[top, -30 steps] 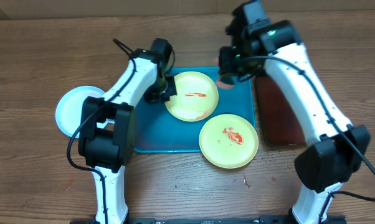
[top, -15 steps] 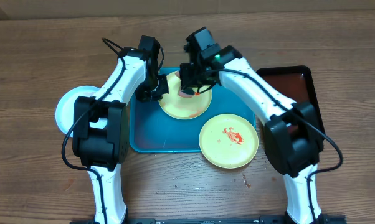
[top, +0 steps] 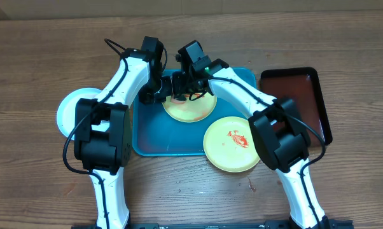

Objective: Clean dirty plates on tray and stack at the side
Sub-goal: 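Lower the sponge onto the yellow plate with the right gripper, then scrub the yellow plate with the sponge while the left gripper holds its rim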

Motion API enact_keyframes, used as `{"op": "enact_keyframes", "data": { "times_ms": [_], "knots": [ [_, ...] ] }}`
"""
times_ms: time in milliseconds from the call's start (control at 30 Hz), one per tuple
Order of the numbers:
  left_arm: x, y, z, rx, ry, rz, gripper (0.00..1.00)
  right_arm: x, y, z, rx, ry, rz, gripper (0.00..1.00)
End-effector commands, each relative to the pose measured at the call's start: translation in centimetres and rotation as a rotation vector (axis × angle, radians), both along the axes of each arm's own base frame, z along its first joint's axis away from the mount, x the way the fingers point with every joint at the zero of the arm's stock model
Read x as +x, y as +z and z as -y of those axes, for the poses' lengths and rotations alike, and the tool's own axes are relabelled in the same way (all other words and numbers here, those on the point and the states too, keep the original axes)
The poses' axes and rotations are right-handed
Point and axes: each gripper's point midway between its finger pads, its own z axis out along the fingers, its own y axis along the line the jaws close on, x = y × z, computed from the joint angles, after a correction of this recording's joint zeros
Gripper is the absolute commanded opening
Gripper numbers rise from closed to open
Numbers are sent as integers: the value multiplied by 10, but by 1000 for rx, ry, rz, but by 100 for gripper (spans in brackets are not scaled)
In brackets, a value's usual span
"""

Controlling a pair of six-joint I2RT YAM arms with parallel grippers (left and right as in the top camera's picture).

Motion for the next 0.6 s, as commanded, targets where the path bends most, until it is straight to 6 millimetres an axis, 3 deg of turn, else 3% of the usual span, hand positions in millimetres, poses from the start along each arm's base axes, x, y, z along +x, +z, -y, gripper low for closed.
{"op": "enact_keyframes", "data": {
  "times_ms": [0,167,400,567],
  "knots": [
    [3,13,1,-15,-26,32,5,3,-6,-4,1,2,17,4],
    [4,13,1,-16,-25,36,4,13,-28,17,-126,-54,51,4],
    [5,13,2,-17,-18,42,4,18,-33,29,-199,-68,83,4],
    [6,13,1,-16,-15,42,4,19,-40,56,-349,-95,108,4]
  ]
}}
